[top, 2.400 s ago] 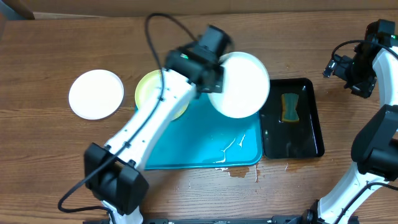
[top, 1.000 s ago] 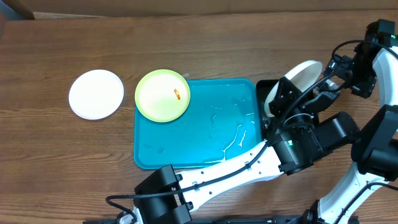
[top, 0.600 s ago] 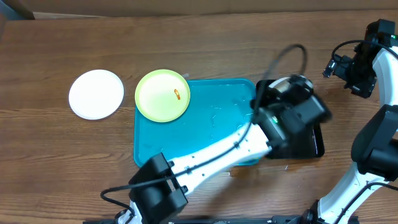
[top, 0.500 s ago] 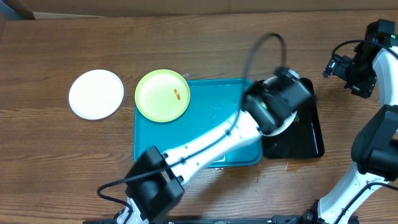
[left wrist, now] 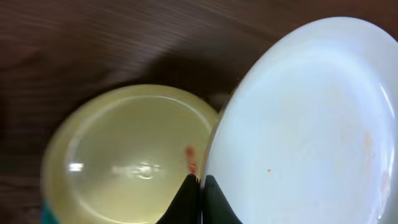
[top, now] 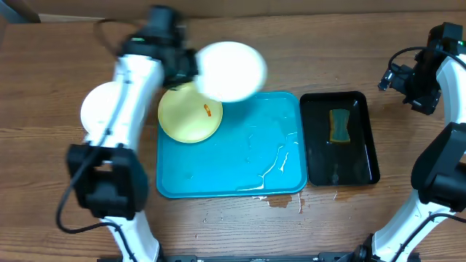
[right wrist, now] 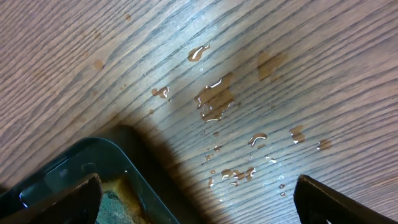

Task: Clean dirty plates on tray and stack at the side
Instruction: 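Carry the white plate left and stack it on the cleaned plate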

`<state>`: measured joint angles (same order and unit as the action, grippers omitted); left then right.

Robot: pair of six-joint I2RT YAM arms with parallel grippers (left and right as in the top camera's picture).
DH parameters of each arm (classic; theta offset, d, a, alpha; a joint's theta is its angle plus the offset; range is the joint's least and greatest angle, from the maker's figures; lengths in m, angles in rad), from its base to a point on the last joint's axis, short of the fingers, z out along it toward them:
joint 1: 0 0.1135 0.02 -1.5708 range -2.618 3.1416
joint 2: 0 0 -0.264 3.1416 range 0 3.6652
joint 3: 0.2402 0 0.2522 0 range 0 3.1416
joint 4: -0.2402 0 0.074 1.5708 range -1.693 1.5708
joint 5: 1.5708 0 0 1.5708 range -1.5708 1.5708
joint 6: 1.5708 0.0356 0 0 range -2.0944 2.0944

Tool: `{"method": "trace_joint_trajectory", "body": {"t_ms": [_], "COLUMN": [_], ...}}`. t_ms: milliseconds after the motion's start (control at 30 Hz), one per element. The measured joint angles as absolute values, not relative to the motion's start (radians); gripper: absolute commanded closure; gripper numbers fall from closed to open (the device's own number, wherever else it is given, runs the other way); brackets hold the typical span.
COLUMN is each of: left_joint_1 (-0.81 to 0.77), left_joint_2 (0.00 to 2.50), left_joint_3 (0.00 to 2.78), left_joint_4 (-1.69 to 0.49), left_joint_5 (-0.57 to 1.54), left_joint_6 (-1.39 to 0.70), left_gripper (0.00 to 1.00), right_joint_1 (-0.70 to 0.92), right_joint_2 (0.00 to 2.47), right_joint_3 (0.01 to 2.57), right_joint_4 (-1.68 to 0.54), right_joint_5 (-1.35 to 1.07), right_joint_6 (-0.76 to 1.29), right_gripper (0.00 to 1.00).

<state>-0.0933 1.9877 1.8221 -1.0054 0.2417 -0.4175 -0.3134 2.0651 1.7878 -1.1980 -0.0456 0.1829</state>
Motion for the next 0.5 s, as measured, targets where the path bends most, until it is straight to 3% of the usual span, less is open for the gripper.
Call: {"method": "trace_joint_trajectory", "body": {"t_ms": [300,500], "left_joint_1": [0.411,0.558], "left_joint_2": [1.986,1.984], "left_joint_3": [1.824,1.808], "left_joint_4": [-1.224,-1.227], "left_joint_5": [0.273,0.198], "left_joint_6": [-0.422,-0.425], "left_gripper": [0.96,0.96], "right_joint_1": [-0.314,-0.313], "right_joint_2": [2.065,2.065], "right_joint_3": [1.788,1.788], "right_joint_4": [-1.198,-1.198], "right_joint_5": [-0.046,-0.046], "right_joint_6": [0.183,0.183], "right_gripper": [0.0,0.0]}}
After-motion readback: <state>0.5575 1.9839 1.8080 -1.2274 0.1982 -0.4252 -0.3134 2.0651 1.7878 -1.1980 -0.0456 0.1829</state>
